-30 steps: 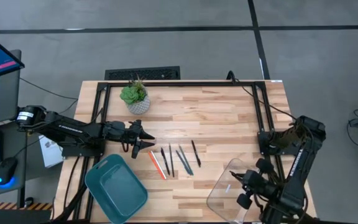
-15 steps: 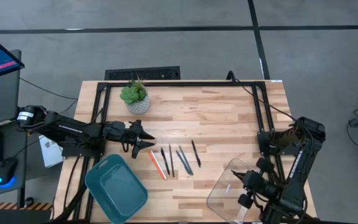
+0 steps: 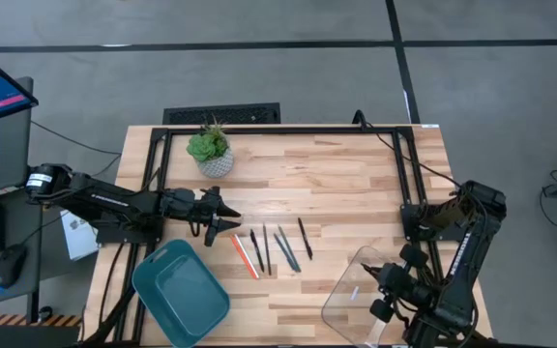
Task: Sort pens & pencils
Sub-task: Put the transparent black pen into the transparent bin
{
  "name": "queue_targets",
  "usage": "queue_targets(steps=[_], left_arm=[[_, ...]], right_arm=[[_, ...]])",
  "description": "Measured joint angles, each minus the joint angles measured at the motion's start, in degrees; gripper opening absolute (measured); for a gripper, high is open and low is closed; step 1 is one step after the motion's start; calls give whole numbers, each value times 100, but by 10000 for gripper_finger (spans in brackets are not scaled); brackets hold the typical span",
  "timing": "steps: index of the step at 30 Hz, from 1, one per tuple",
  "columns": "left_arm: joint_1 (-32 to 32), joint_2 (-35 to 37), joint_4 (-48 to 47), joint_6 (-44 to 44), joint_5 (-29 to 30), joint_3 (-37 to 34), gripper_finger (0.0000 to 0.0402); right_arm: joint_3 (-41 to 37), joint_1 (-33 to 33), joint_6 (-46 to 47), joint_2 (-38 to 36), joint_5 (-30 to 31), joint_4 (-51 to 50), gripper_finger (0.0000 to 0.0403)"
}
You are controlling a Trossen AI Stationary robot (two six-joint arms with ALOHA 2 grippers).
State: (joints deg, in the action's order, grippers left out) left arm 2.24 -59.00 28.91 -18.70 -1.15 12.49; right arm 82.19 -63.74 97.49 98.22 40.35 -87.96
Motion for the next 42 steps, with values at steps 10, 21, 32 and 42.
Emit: queue_targets(steps=[10, 21, 32, 42], left_arm=[[-1, 0, 0, 2, 0, 0, 149], [-1, 0, -1, 2, 0, 0, 149], [0, 0, -2, 4, 0, 0, 149], [-1, 0, -4, 4, 0, 0, 149]], right_arm=[[-258, 9, 35, 49, 18, 144, 59], [-426, -3, 595, 45, -68, -47, 59], [-426, -43, 721, 45, -301, 295, 59], [-622, -21, 748, 44, -297, 334, 59]])
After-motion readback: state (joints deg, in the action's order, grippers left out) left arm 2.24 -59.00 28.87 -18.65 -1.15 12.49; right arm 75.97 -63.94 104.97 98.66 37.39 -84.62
